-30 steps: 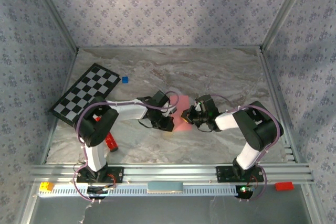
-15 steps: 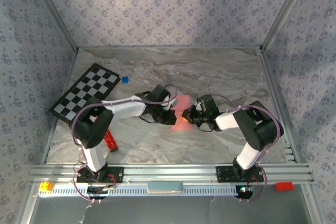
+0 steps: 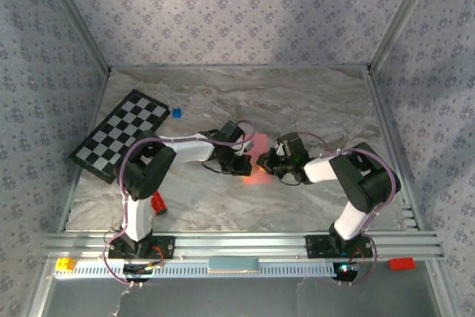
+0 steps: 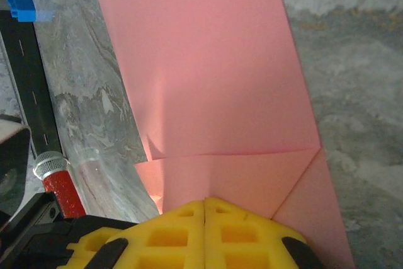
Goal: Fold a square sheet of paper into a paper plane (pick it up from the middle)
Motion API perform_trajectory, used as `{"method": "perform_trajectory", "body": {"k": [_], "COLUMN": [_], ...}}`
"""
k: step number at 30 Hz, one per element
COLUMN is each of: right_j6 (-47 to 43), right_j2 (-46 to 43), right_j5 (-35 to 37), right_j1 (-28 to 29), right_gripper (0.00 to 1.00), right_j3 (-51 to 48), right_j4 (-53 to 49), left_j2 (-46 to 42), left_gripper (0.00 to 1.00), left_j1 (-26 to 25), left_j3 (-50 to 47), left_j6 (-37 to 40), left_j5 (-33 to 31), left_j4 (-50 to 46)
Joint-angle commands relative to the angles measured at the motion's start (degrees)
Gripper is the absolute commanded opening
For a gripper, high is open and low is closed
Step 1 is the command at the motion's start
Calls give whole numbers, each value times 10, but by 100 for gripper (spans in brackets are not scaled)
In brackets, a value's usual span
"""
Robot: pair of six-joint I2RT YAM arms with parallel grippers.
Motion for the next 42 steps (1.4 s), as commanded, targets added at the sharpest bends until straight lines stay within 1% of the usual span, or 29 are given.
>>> {"method": "perform_trajectory", "body": {"k": [1,6,8,9,11,13,16,22,28,31,35,38,42], "right_j6": [-39,-83,-81,-79,-82,-75,-64,-62,-43,-37,-51,-72,-91], "right_j2": [-20,-17,-6,0,10,18,28,38,55,44,1,-30,-35], "right_j5": [13,-21,-39,-40,-19,-7,-18,-25,-34,-35,-41,-40,-69], "right_j1": [1,17,21,23,21,10,-27,-74,-120,-134,-130,-114,-90], "right_gripper": [8,7,7,7,6,5,5,5,5,5,7,7,7], "right_j3": [19,43,36,34,36,22,7,30,34,29,23,23,29], "right_j4": [-44,-77,-62,-65,-105,-103,-70,-73,-45,-36,-35,-49,-56], "left_j2": [12,6,6,5,5,4,6,8,3,2,2,2,2], "left_gripper": [1,1,1,1,1,1,0,0,0,0,0,0,0], "left_j1": [-1,0,0,0,1,1,1,1,1,2,2,2,2], "left_j3": [-40,-40,-35,-33,-31,-32,-34,-35,-42,-41,-41,-37,-29], "left_j6": [-12,-10,-7,-5,-2,-3,-1,7,6,10,11,13,17], "left_j5": [-43,-54,-57,-59,-61,-63,-62,-62,-63,-67,-68,-66,-69], "left_j4": [-32,-37,-44,-45,-48,-48,-49,-55,-50,-55,-56,-56,-64]}}
